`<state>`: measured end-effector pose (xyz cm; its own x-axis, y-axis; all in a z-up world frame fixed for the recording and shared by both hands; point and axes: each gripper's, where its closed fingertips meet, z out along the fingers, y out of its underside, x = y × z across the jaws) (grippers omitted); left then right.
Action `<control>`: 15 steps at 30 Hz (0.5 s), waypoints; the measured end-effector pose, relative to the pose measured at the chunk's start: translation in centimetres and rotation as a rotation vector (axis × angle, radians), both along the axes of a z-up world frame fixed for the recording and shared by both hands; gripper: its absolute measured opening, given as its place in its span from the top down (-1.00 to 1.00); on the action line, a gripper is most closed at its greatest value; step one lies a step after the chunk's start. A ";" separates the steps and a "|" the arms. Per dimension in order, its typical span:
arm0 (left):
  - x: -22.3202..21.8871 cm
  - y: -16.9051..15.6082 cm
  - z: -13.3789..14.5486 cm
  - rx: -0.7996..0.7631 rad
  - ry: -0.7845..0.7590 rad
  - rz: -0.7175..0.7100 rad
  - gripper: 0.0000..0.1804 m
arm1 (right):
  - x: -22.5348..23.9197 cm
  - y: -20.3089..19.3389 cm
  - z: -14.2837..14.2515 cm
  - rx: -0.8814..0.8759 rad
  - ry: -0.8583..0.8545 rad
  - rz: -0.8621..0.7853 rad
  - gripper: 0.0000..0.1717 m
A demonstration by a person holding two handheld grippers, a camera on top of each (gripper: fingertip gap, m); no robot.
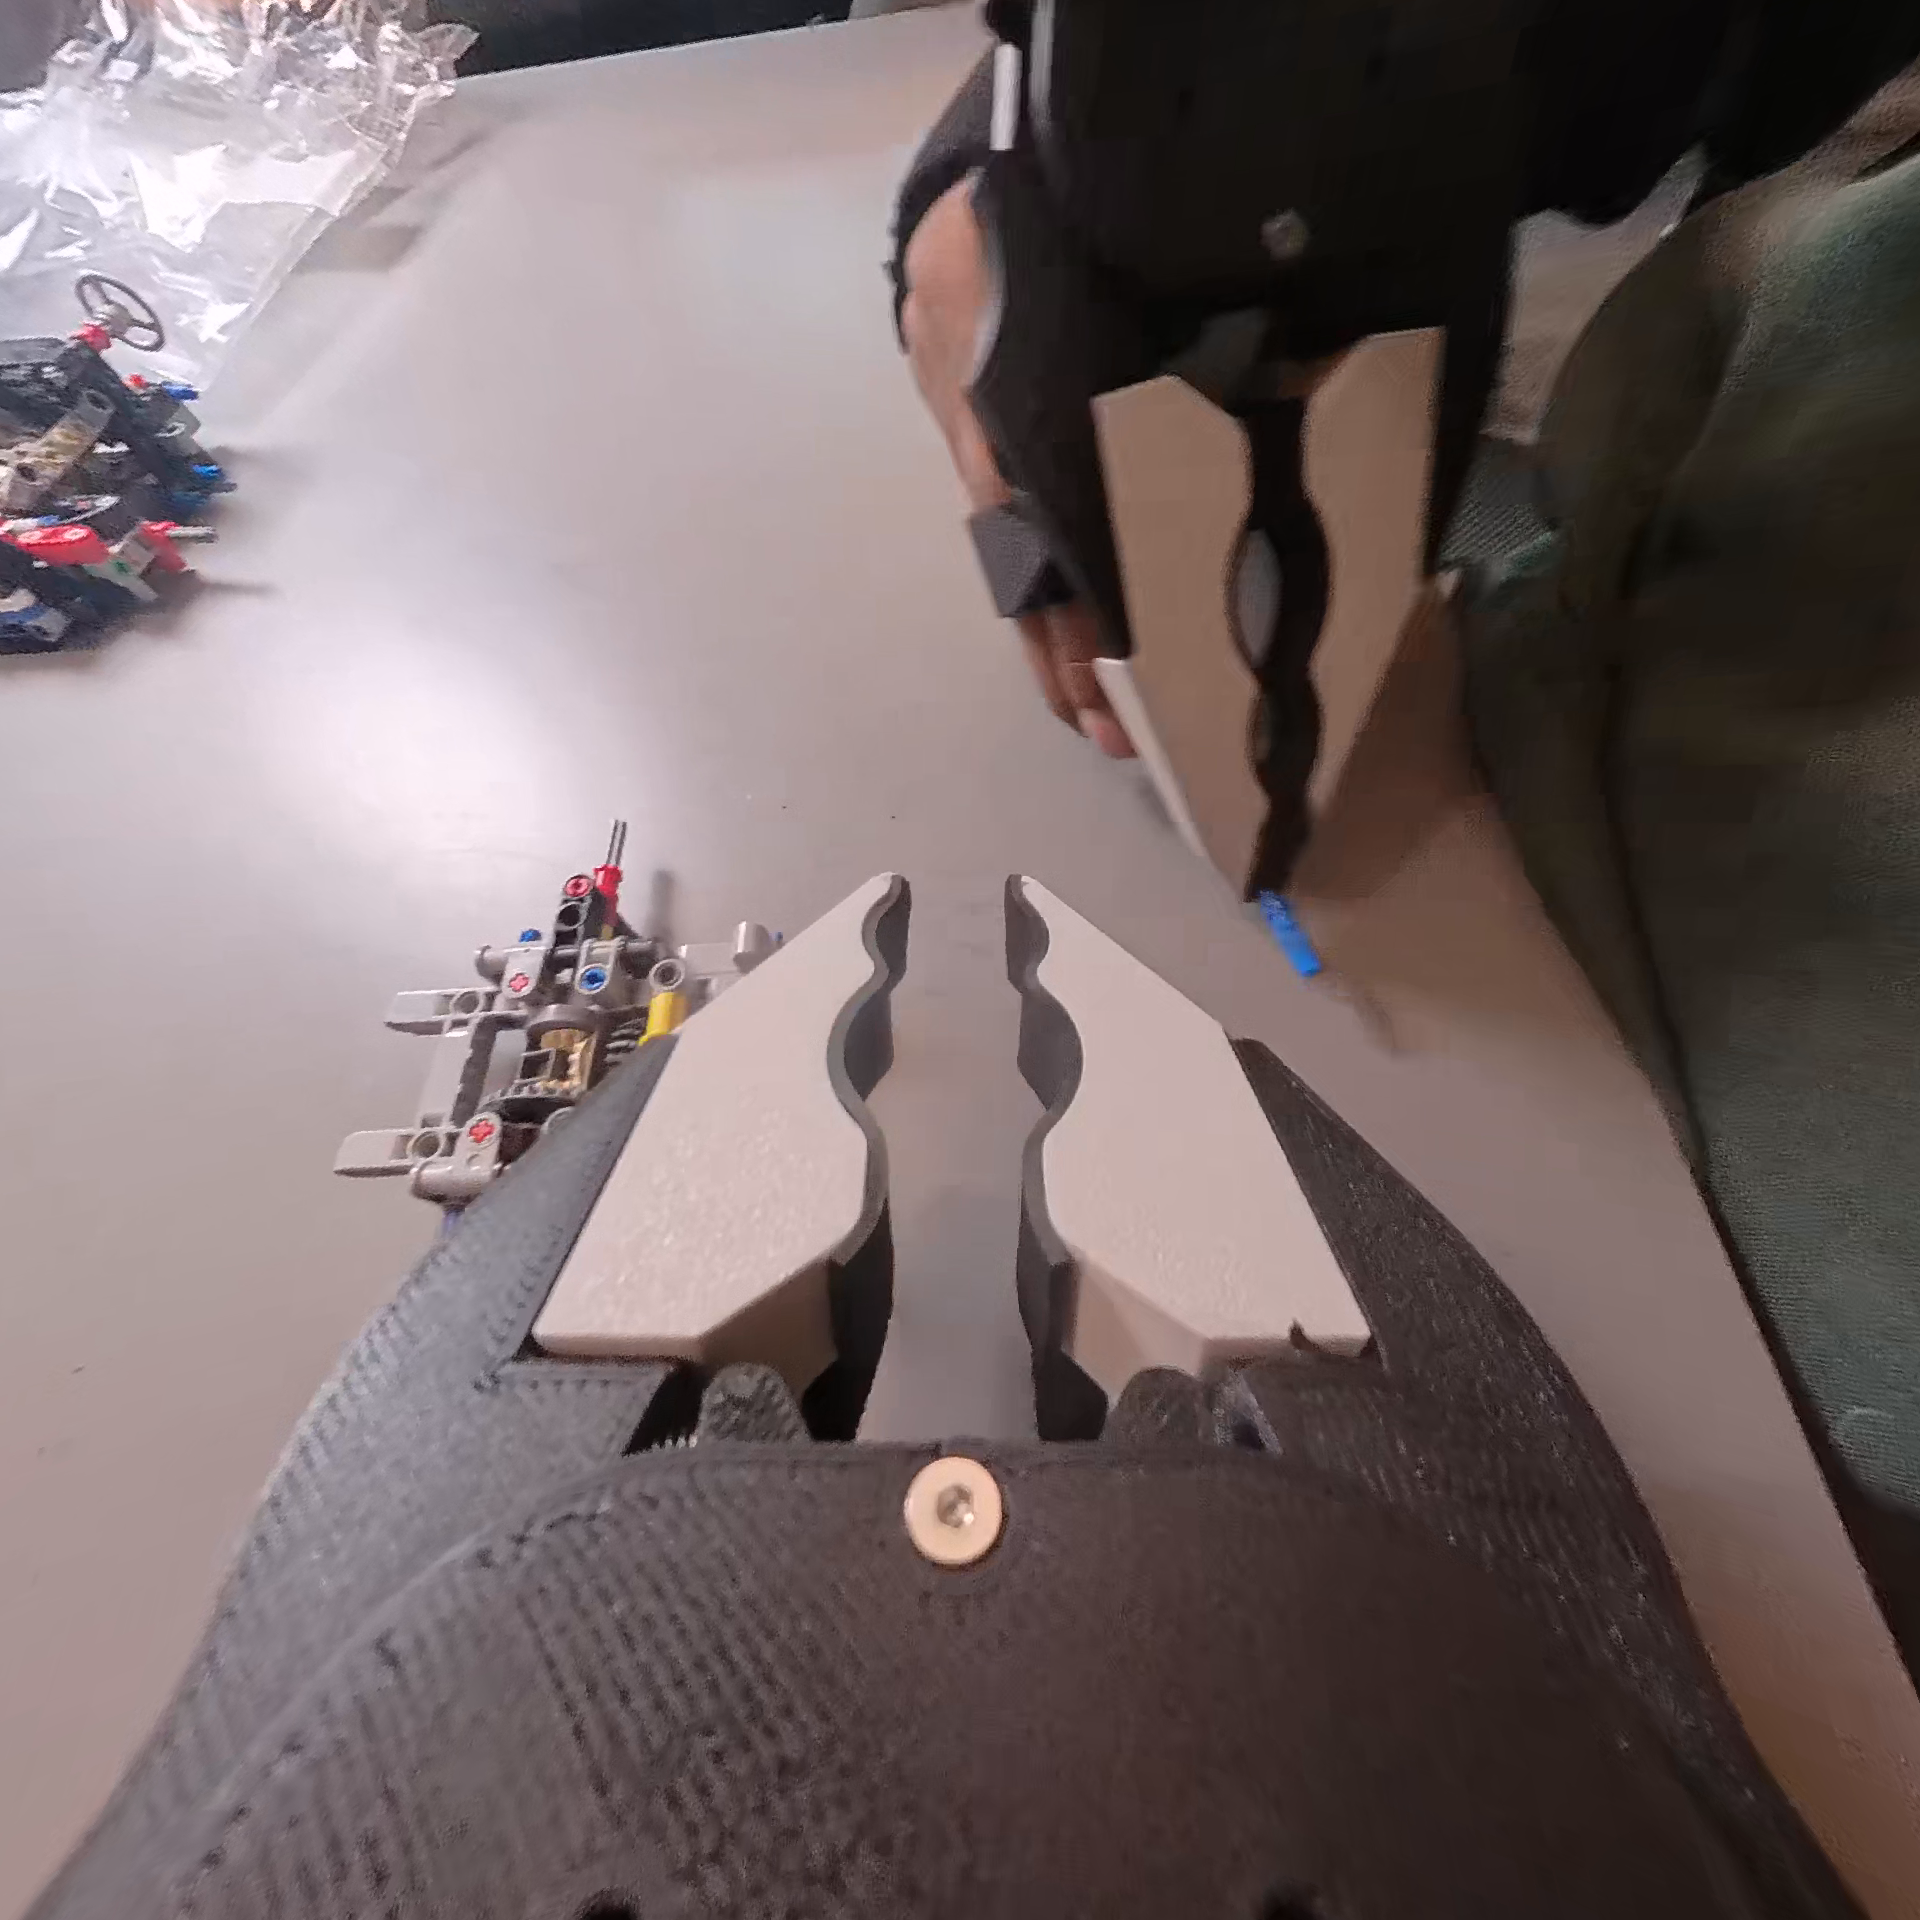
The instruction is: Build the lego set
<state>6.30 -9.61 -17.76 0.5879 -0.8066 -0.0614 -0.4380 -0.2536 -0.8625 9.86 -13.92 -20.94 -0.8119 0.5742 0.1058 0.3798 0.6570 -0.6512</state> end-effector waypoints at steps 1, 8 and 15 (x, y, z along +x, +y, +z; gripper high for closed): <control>0.3 -0.3 0.3 -0.009 -0.037 -0.017 0.80 | -0.5 1.1 0.4 0.010 0.033 -0.036 0.97; 0.4 0.4 1.3 -0.054 -0.173 0.021 0.77 | -2.8 5.2 3.2 0.009 0.197 -0.188 0.97; 0.5 0.7 1.0 -0.045 -0.143 0.045 0.96 | -3.5 5.3 3.8 0.007 0.254 -0.204 0.97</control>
<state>6.75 -8.88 -16.80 0.6241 -0.7790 0.0611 -0.2987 -0.3101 -0.9026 6.37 -8.58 -17.12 -0.6272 0.7210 0.2946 0.3299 0.5886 -0.7381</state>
